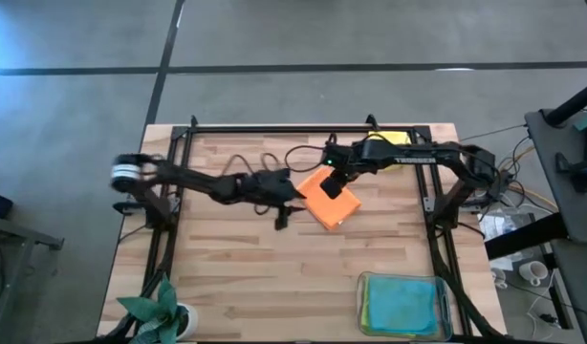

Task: Fold microfiber towels
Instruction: Put the orange towel into the transparent bin

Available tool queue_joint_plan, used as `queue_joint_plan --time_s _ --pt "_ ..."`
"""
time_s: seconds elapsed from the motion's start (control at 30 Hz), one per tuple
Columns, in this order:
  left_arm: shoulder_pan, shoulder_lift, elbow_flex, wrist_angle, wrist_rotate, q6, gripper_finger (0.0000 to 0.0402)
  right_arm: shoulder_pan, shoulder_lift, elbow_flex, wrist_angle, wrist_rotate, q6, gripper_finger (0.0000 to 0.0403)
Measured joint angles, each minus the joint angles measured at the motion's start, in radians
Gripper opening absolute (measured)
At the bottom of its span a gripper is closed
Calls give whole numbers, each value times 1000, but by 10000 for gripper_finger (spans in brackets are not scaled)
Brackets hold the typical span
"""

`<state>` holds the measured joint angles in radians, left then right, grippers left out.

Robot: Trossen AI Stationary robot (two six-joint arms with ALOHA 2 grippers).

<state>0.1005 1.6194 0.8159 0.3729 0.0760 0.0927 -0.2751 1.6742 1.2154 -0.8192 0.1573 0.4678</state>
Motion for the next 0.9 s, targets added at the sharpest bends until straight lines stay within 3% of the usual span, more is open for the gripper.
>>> queue_joint_plan --time_s 0.2,0.5,0.6,0.7,0.9 --pt "-4 -259 -246 39 -3 -73 152 -43 18 -43 20 -42 19 191" --pt "-4 -455 -638 464 -7 -191 152 -66 56 -151 63 -73 123 240" --pt "-4 -472 -687 521 -7 -192 152 -55 38 -165 65 -143 188 248" --pt "-2 -487 -699 525 -7 -191 152 11 13 -163 133 -149 225 251" --pt "-2 -480 -689 538 -8 -162 152 151 28 -88 368 48 167 249"
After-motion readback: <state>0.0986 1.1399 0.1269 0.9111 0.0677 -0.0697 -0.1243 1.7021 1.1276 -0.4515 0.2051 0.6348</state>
